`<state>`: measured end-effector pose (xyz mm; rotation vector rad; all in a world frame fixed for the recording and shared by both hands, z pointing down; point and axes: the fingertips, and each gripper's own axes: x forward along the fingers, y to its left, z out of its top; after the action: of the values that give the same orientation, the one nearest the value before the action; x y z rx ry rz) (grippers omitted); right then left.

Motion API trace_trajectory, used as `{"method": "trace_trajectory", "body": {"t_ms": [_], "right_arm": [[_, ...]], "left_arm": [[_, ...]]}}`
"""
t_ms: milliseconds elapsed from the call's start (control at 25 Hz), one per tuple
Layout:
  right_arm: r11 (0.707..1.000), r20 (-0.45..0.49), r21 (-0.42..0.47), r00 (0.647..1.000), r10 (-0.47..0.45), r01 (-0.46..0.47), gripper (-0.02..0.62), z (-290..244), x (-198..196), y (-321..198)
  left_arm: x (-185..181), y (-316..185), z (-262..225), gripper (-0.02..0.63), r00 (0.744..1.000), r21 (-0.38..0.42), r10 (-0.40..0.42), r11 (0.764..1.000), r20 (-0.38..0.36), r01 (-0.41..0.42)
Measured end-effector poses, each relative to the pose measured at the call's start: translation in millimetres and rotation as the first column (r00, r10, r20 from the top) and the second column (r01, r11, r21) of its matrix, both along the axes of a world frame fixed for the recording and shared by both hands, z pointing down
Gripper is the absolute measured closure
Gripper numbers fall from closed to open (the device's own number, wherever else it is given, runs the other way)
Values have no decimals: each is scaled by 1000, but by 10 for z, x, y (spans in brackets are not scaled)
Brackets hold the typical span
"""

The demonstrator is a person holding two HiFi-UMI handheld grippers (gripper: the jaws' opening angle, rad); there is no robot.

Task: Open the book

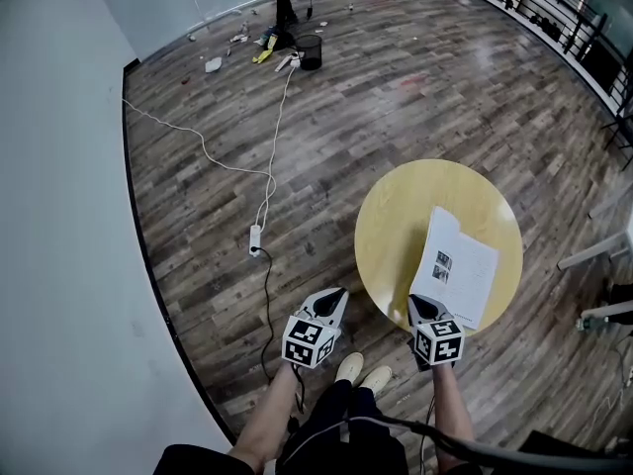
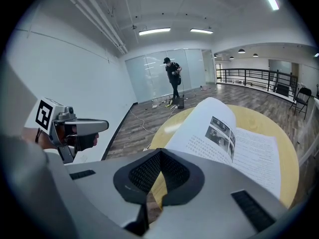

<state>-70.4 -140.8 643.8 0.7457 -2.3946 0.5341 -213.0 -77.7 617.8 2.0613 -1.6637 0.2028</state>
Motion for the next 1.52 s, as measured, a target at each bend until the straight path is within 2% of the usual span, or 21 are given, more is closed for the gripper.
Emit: {"method": "trace_trajectory", "body": {"t_ms": [680, 1520], "right_arm": [[995, -14, -86, 998, -57, 55, 591, 458, -224, 48], [980, -21, -181, 996, -90, 85, 591, 864, -415, 5]], "left_arm": [[23, 24, 475, 607, 999, -82, -14, 997, -38, 11], [-29, -84, 793, 607, 998, -136, -30, 990, -61, 22]]}}
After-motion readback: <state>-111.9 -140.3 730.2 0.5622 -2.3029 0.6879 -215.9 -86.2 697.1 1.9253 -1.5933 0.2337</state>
